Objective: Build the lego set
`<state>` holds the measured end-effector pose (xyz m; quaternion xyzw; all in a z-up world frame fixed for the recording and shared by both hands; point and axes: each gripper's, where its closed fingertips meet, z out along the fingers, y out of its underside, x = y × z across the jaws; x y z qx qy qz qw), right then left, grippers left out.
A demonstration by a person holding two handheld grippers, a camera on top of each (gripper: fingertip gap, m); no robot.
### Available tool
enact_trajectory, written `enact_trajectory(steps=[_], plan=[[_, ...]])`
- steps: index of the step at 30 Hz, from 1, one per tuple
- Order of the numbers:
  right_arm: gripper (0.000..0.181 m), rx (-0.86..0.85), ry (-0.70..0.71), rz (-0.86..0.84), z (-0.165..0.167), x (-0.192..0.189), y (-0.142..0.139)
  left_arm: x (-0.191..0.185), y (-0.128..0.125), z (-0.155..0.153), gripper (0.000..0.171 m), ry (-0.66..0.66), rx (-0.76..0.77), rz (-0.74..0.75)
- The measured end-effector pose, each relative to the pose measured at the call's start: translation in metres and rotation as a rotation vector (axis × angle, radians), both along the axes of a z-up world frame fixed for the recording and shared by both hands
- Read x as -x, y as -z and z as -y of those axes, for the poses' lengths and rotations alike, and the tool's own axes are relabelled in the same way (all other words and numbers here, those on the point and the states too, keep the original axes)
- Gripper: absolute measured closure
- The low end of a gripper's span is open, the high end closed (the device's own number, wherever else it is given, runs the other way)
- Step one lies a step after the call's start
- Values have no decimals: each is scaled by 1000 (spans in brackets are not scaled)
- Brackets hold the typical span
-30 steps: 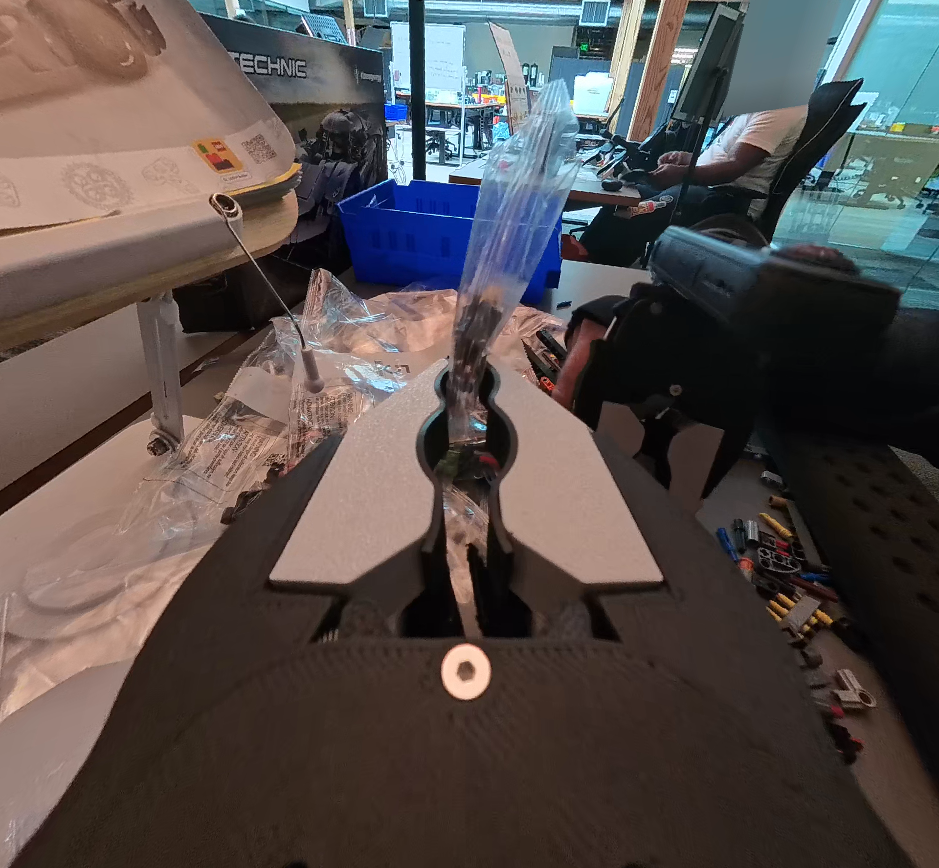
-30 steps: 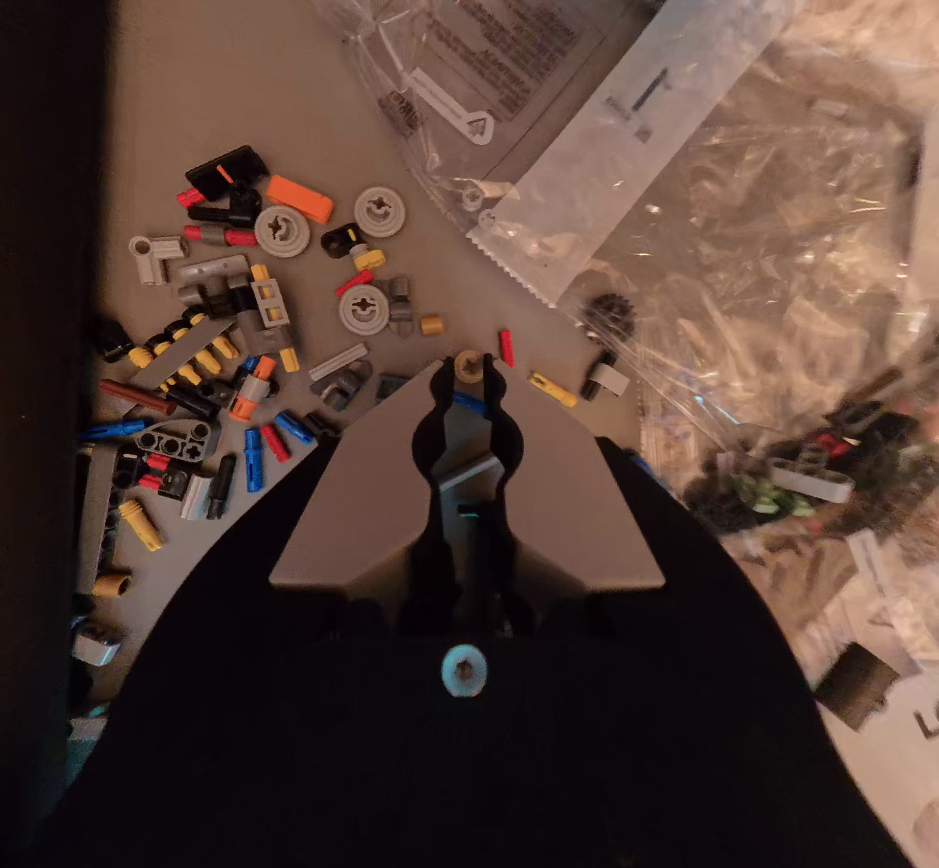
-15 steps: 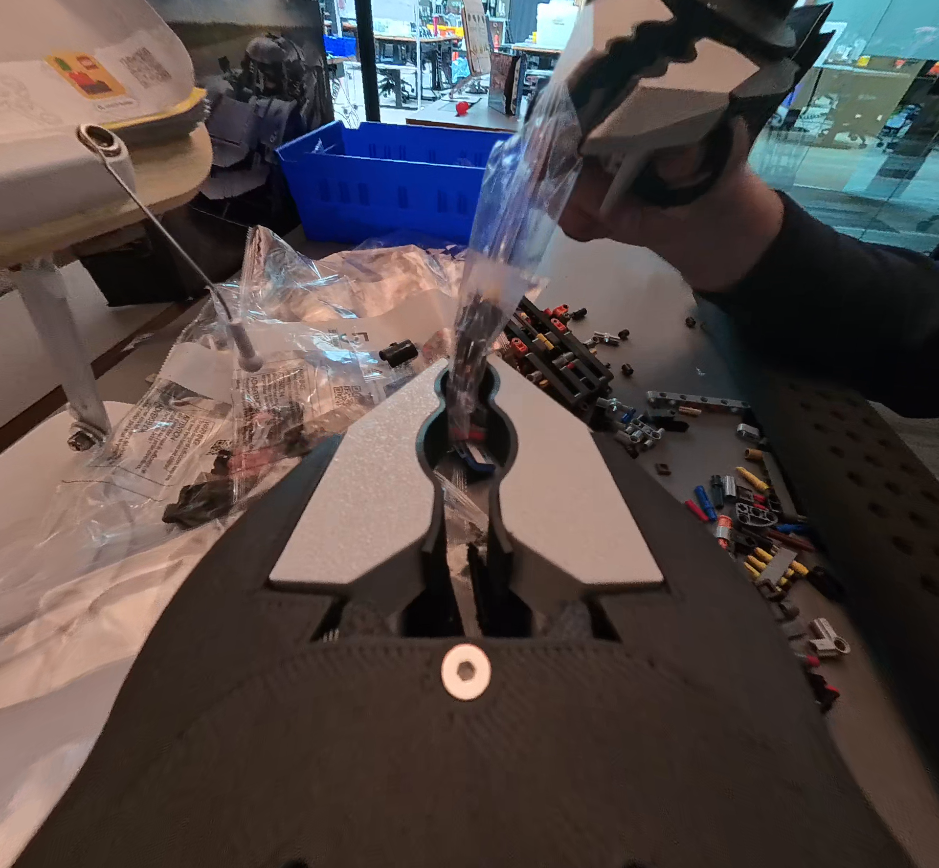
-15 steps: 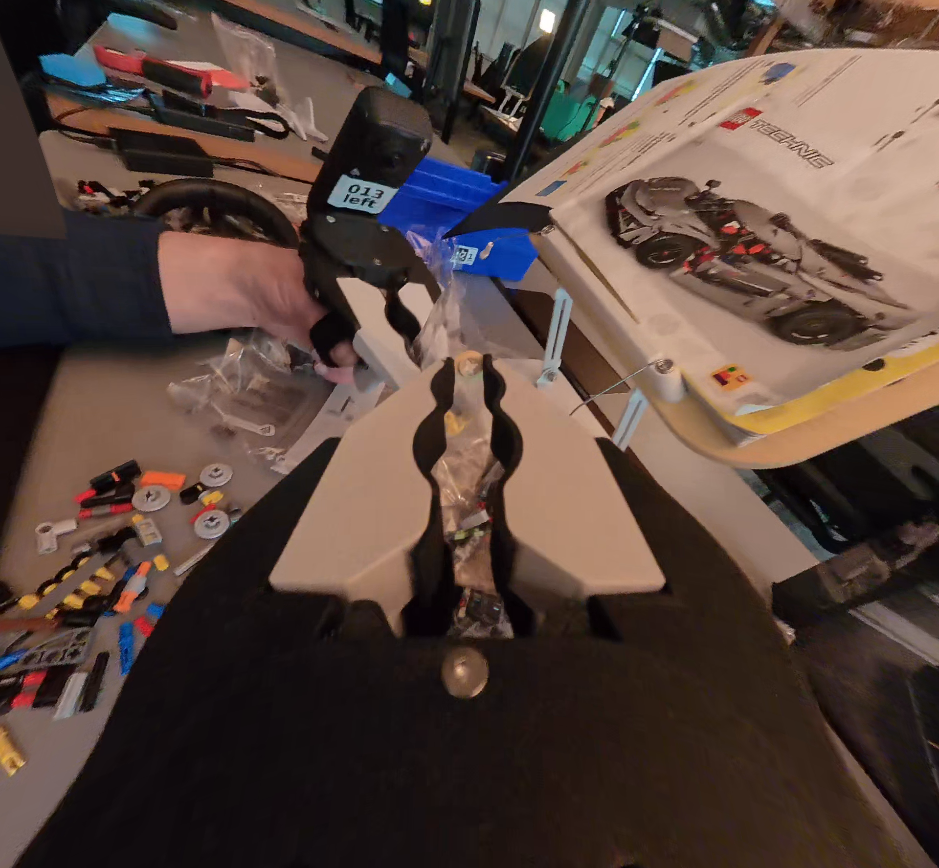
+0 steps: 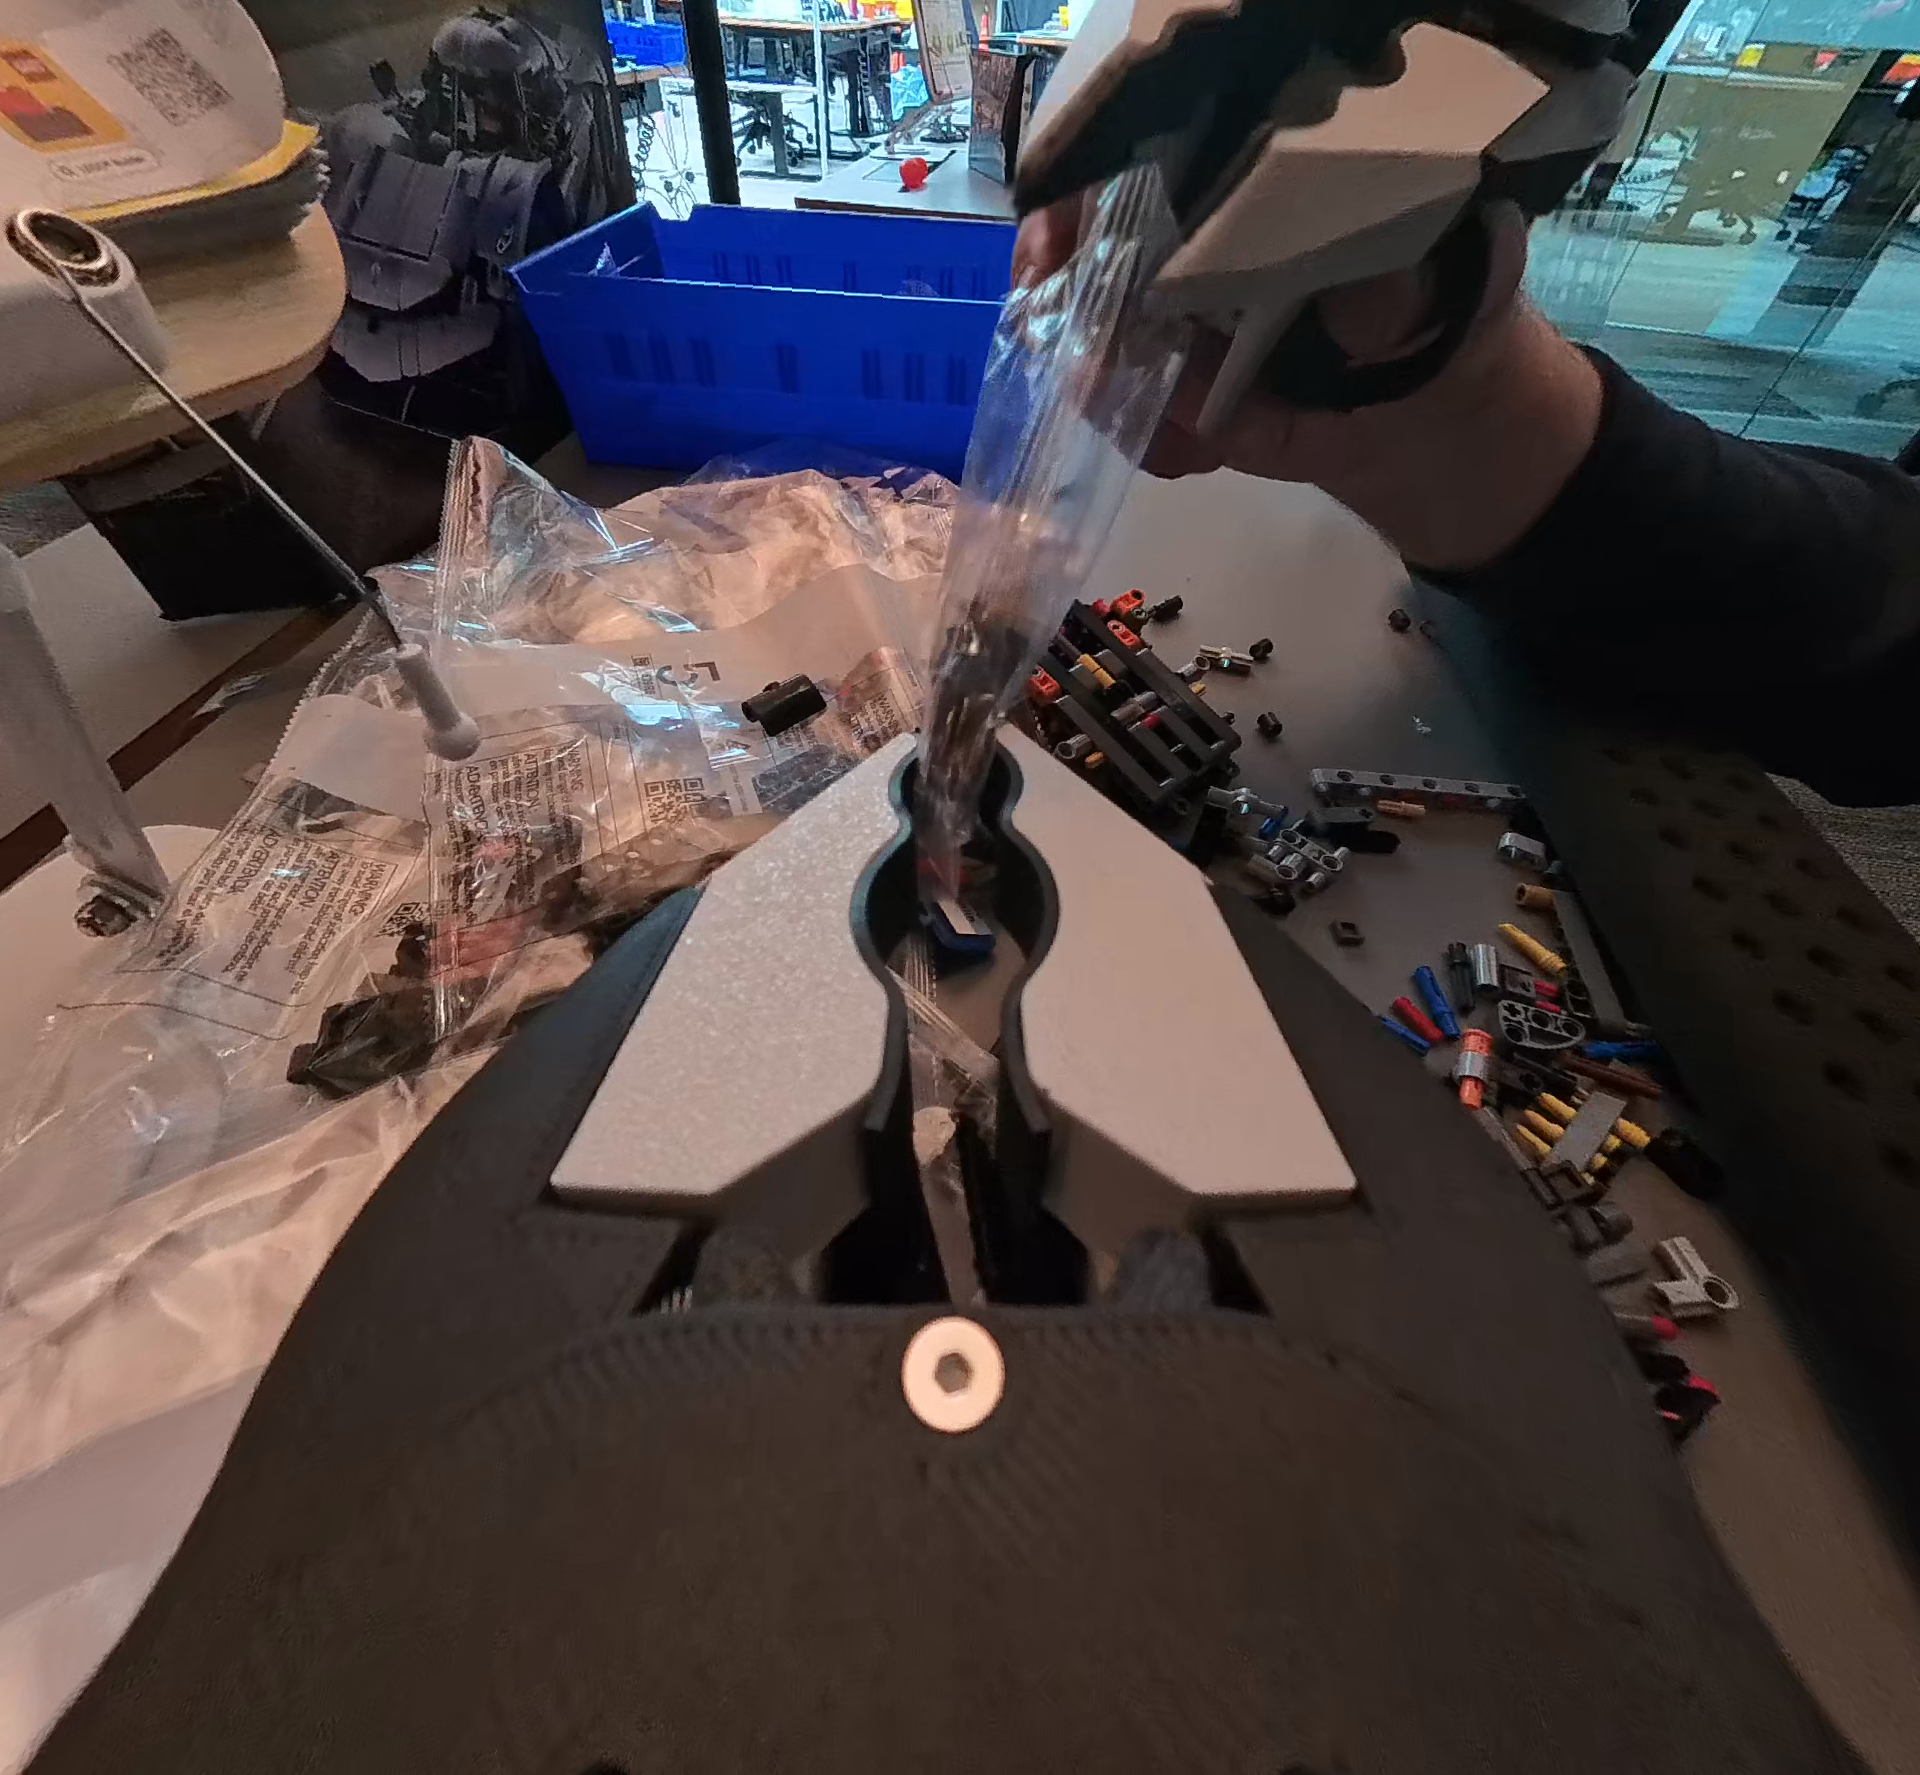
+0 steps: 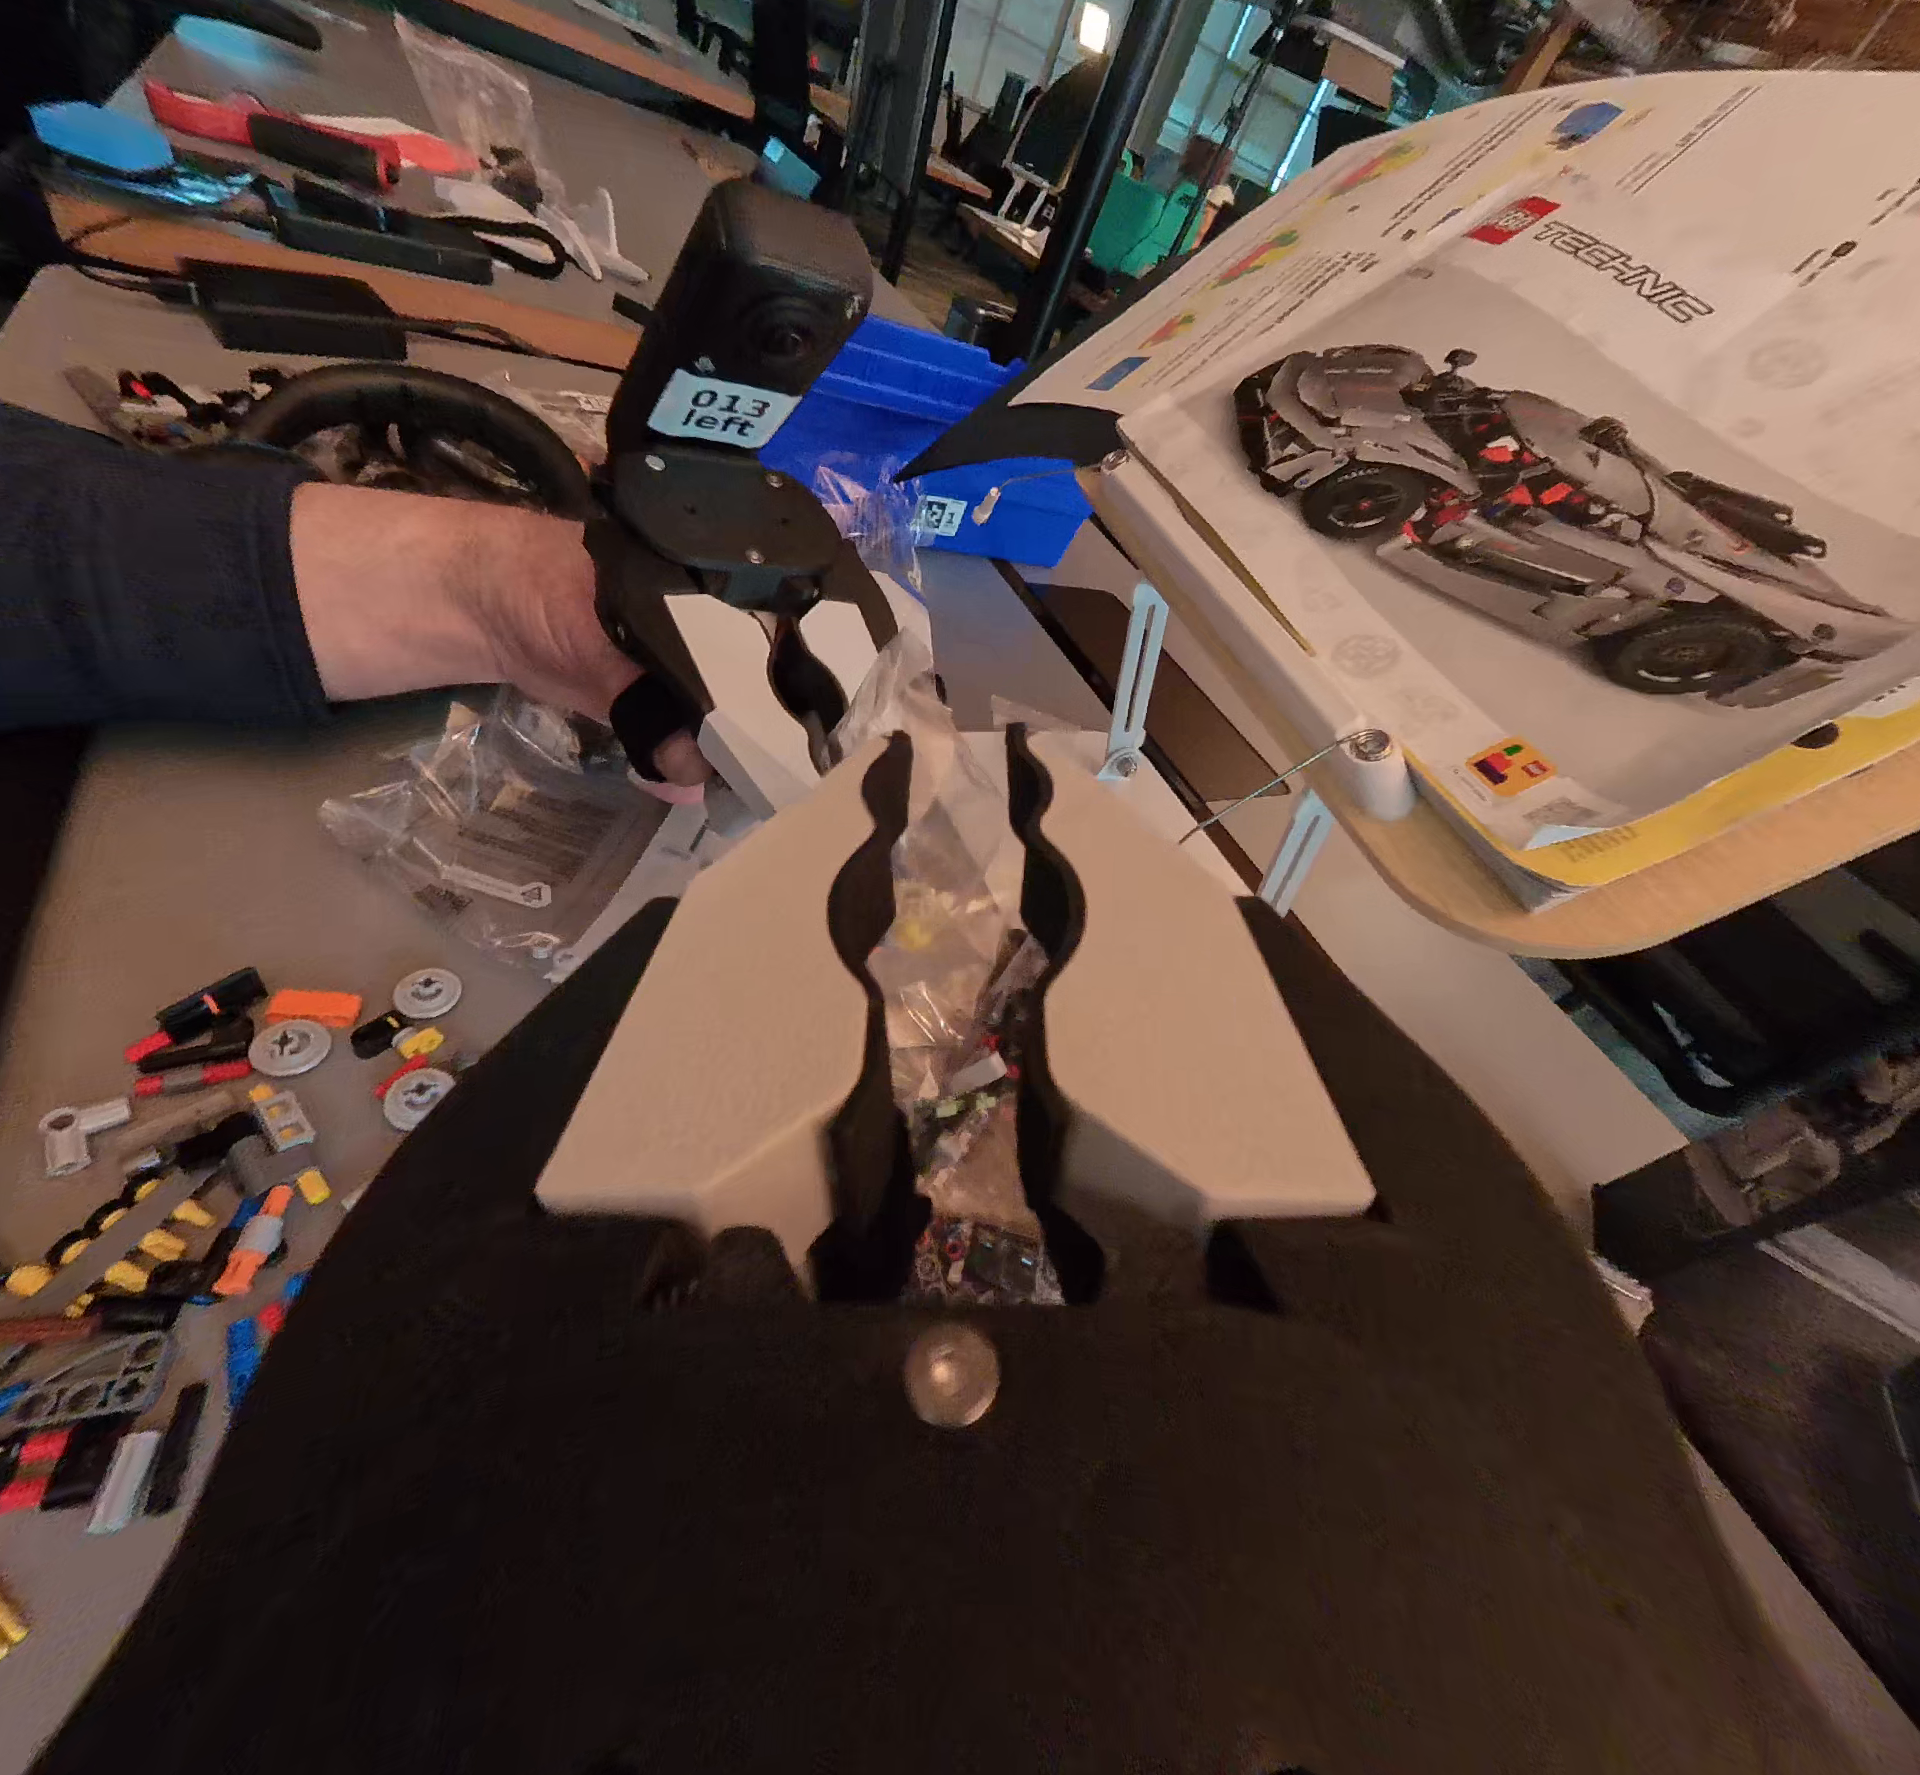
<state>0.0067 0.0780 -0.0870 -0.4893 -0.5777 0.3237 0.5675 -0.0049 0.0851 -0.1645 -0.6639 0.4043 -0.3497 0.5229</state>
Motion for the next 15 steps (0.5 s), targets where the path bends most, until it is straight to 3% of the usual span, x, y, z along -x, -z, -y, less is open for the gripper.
enact_trajectory(steps=[7, 10, 15], plan=[[178, 7, 7, 64, -6, -10, 10, 9, -9, -7, 167, -48, -13, 43], [172, 101, -85, 265, 7, -5, 53, 15, -16, -10, 166, -74, -18, 84], [166, 118, -191, 585, 31, 5, 129, 19, -17, -13, 166, -94, -19, 88]])
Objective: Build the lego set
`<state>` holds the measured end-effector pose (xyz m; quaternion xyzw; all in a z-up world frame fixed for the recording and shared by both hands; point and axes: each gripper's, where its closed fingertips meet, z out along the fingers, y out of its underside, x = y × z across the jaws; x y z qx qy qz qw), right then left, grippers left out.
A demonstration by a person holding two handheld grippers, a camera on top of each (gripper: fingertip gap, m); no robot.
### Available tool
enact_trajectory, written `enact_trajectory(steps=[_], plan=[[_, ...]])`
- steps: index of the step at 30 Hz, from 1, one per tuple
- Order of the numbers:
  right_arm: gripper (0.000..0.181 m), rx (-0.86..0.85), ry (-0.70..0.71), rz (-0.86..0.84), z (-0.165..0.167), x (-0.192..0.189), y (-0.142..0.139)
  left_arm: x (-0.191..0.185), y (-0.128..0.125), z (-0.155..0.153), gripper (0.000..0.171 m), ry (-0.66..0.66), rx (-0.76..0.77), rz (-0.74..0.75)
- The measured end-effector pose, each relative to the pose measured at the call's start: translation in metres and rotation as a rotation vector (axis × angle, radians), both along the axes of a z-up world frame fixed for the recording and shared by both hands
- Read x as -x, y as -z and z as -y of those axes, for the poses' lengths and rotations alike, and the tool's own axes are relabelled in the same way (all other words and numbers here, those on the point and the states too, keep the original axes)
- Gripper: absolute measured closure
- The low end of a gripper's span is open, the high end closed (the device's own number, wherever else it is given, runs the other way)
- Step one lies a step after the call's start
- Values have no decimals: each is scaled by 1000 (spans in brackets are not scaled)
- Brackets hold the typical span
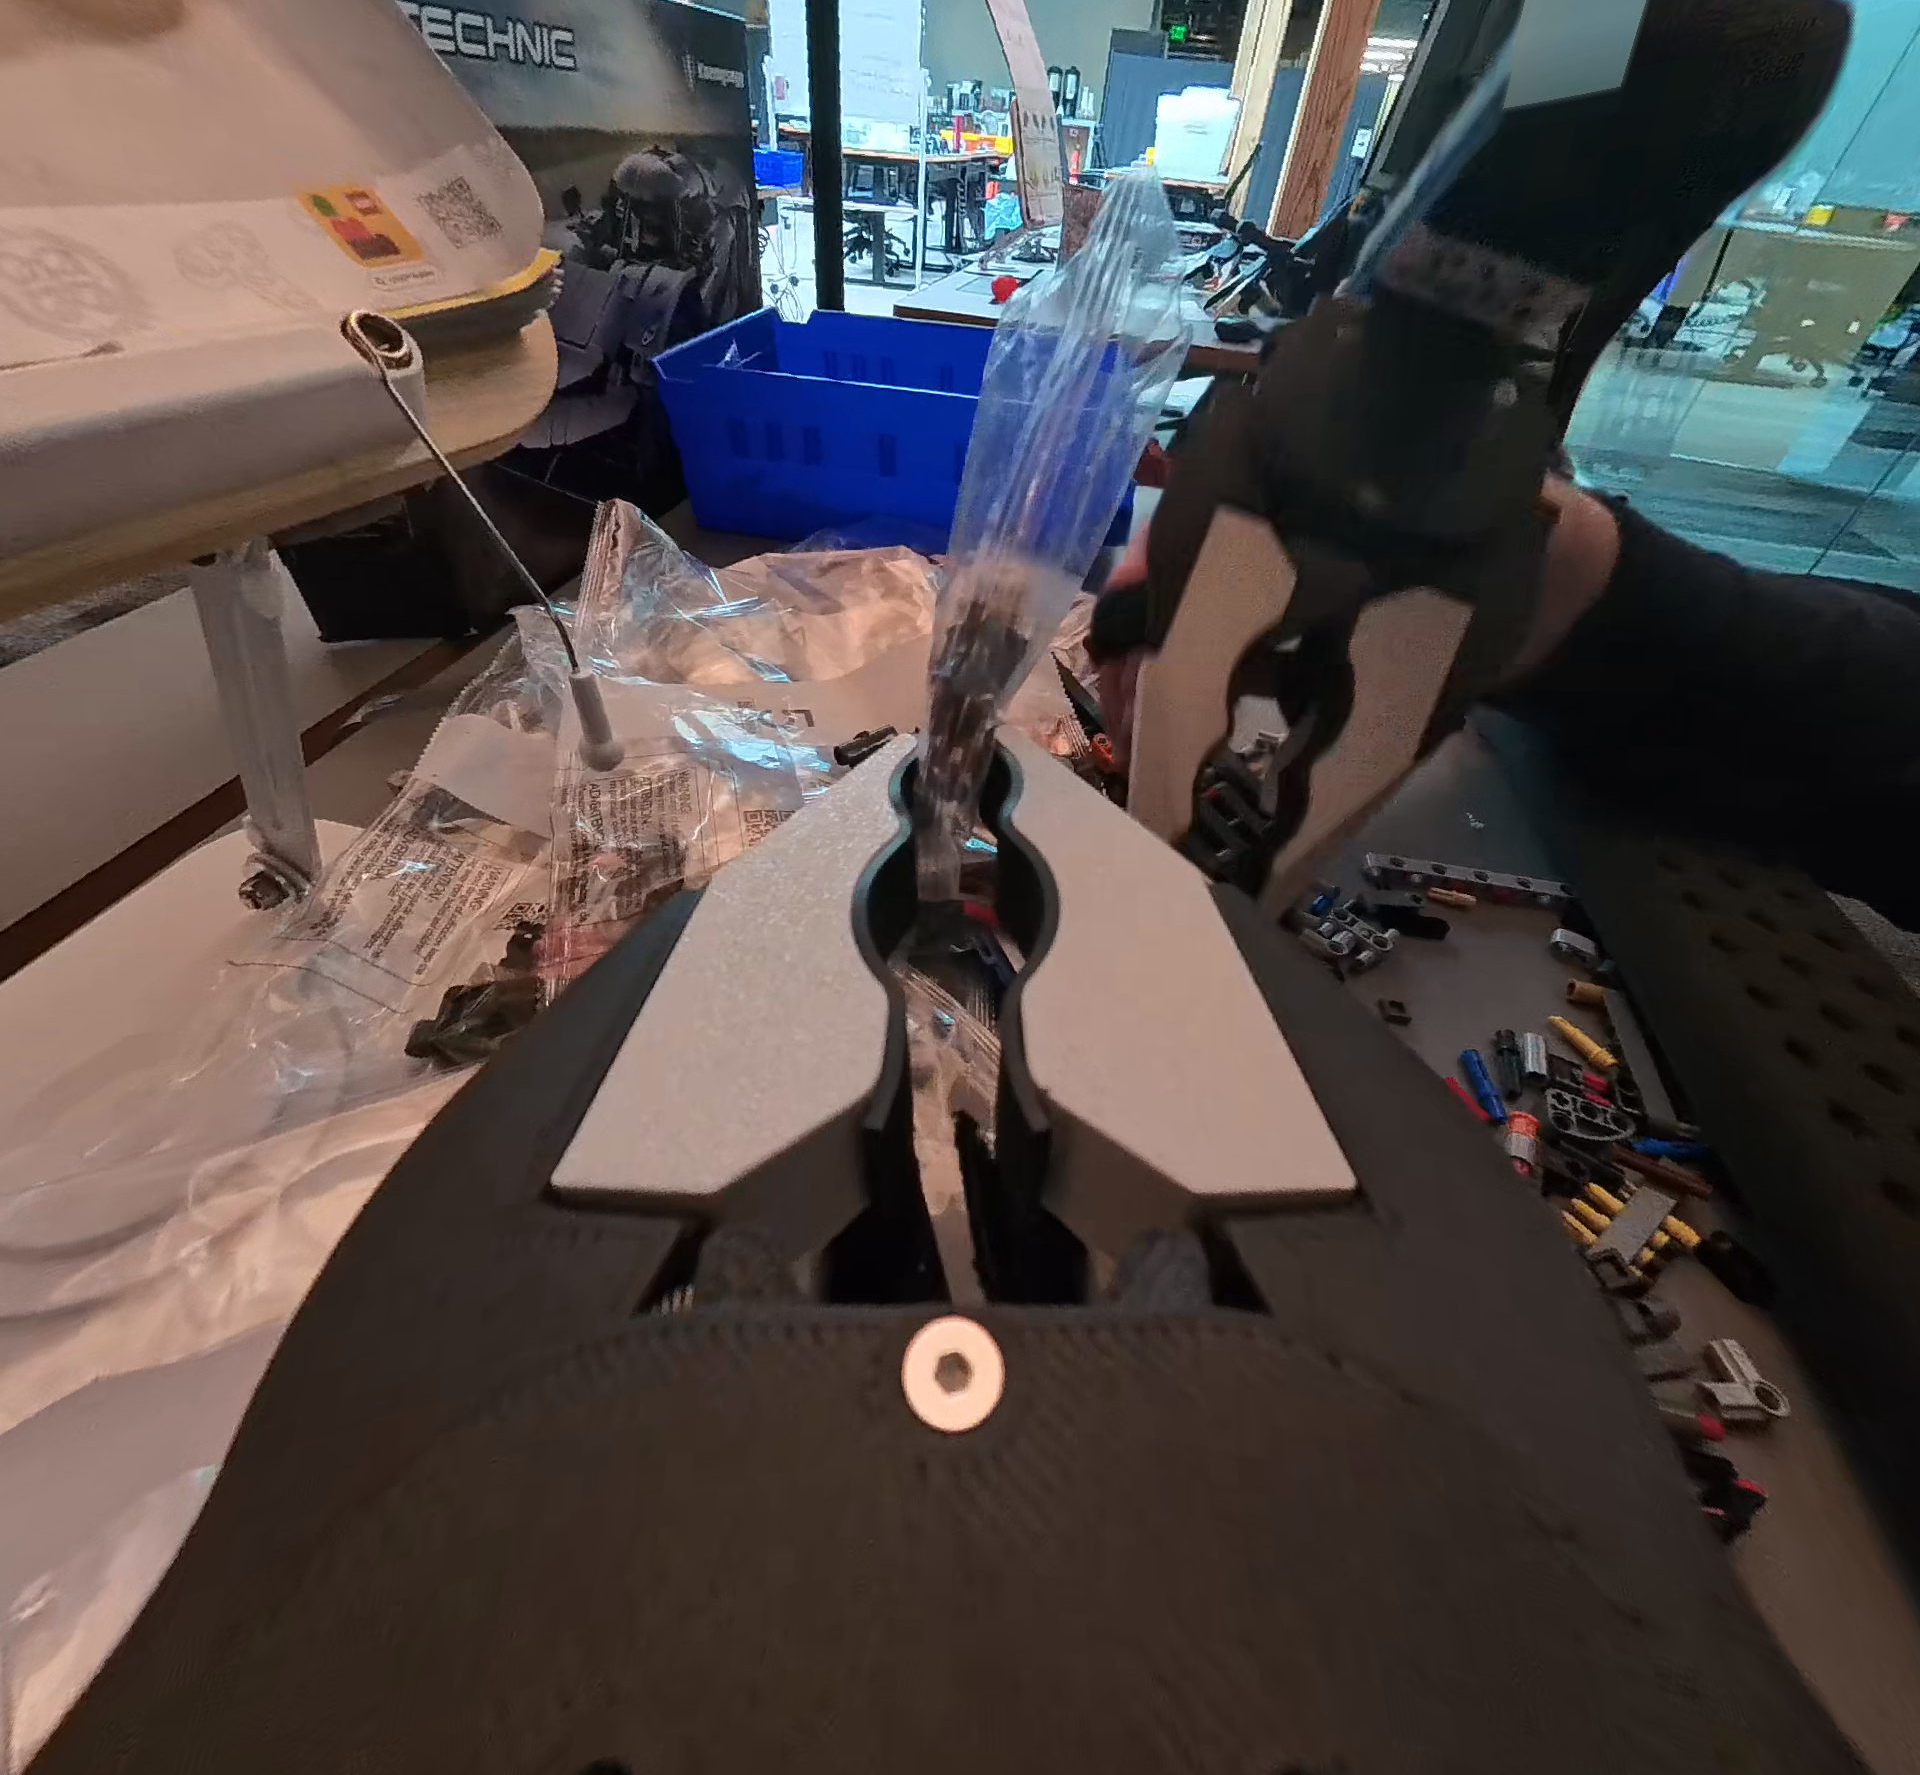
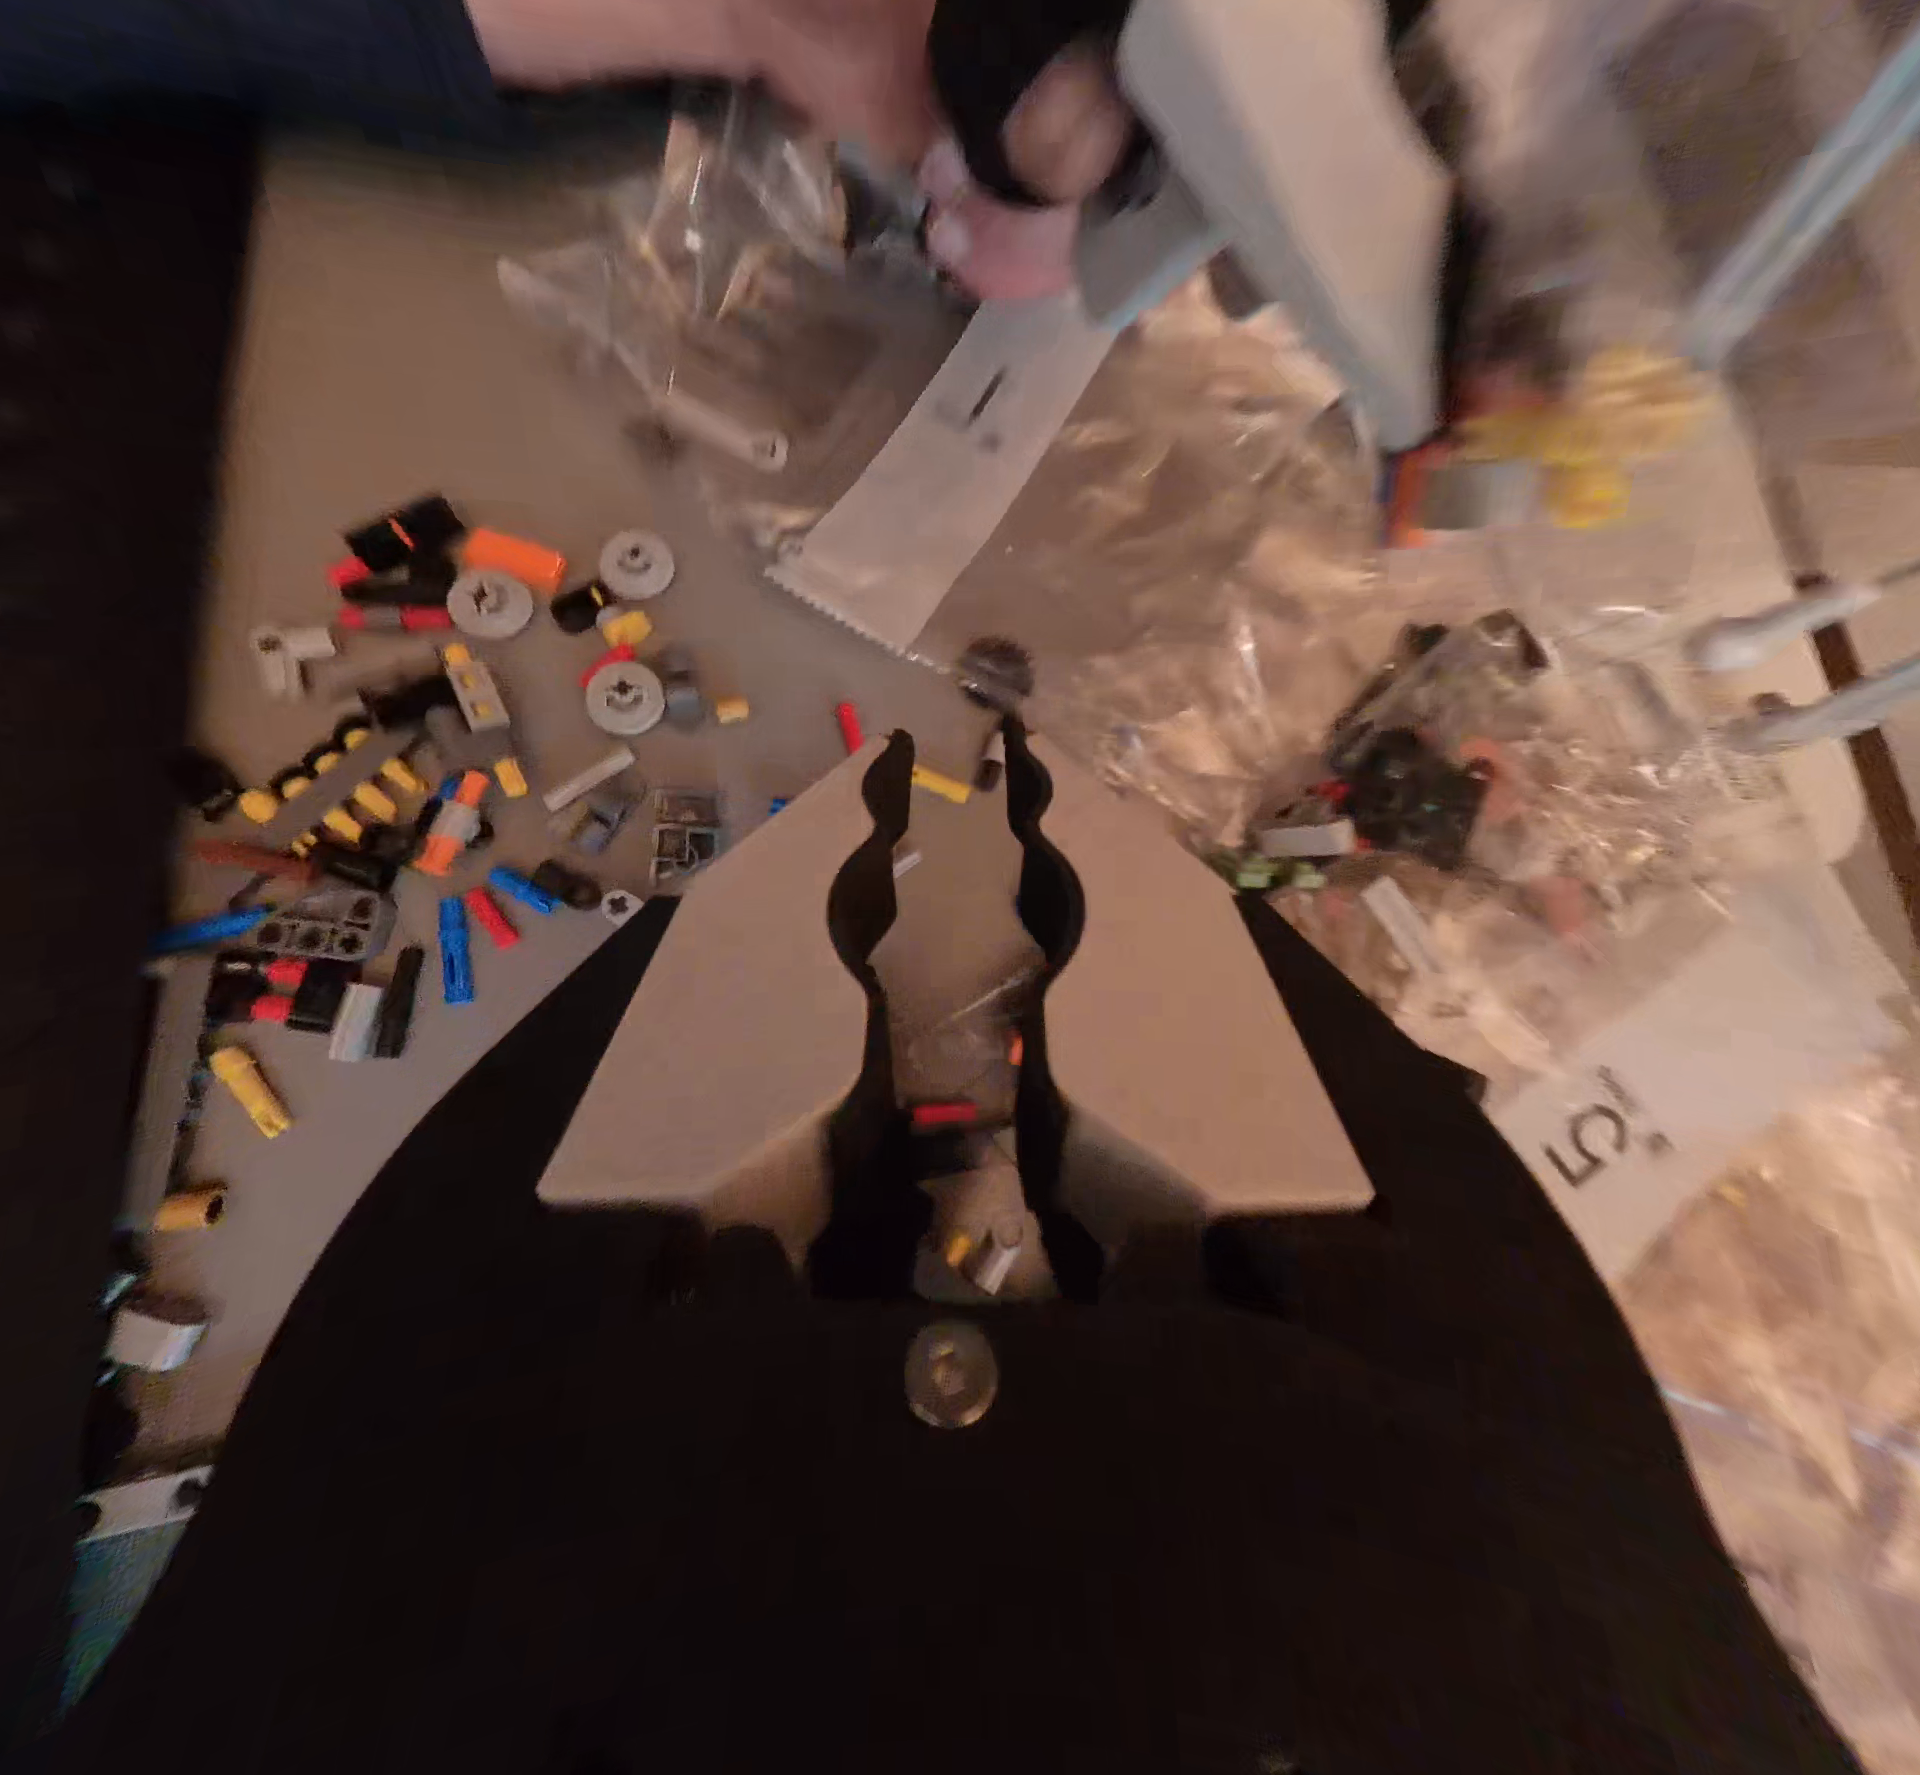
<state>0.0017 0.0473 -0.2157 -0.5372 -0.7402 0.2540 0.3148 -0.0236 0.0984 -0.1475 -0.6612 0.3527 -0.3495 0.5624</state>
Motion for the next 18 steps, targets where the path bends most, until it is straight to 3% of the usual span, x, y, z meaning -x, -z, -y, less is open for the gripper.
enact_trajectory(steps=[10, 11, 15, 18], plan=[[171, -11, -85, 198, 19, 17, 58, 1, -1, 0, 166, -3, -3, -3], [179, -13, -85, 201, 18, 17, 60, 0, 0, 0, 167, -3, -3, -3], [181, -5, -84, 191, 17, 15, 57, 1, 0, 0, 166, -3, -3, -4], [181, 3, -48, 106, 9, 15, 36, 1, 0, 0, 166, -3, -2, -7]])
